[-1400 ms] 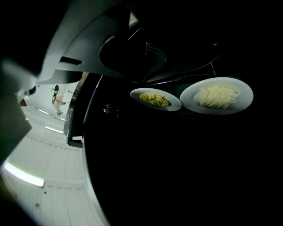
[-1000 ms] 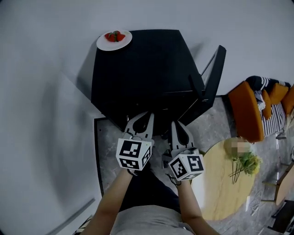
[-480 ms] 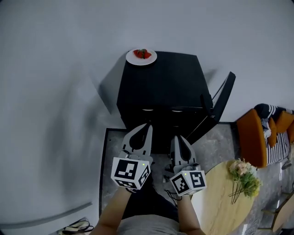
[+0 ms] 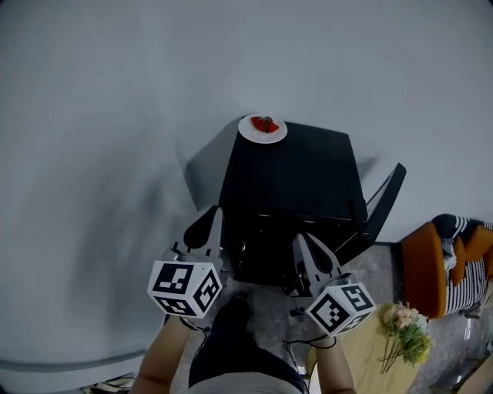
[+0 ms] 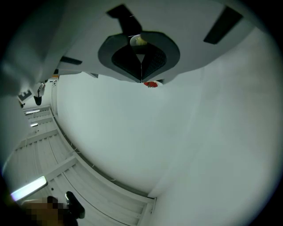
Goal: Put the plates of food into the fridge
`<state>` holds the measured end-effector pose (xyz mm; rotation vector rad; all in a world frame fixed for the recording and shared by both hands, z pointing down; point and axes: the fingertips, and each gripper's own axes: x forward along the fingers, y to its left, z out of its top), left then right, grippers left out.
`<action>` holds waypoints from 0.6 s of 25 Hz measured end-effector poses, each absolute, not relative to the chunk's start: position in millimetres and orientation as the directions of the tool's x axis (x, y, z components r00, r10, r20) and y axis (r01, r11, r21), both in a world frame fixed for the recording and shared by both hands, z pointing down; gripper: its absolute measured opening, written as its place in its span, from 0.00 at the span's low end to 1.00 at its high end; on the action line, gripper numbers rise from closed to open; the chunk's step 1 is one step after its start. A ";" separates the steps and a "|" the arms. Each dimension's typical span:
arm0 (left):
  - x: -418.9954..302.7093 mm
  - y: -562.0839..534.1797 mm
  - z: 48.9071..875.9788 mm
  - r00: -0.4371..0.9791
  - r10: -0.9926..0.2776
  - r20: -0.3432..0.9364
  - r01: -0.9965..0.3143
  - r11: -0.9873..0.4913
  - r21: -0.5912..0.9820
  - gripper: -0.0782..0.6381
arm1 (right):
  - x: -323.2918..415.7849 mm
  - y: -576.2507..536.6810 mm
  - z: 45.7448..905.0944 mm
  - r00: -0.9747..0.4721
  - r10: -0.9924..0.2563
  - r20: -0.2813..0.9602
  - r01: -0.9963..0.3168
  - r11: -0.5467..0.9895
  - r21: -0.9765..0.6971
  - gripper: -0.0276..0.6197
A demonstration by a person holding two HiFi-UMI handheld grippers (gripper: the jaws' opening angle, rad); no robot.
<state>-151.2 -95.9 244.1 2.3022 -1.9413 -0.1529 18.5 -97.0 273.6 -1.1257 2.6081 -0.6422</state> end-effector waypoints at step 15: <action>-246.1 -256.2 230.2 0.362 -0.901 0.241 -0.924 -0.312 0.222 0.12 | -16.4 -278.0 216.0 -0.793 -0.468 0.390 -0.600 0.493 -0.630 0.08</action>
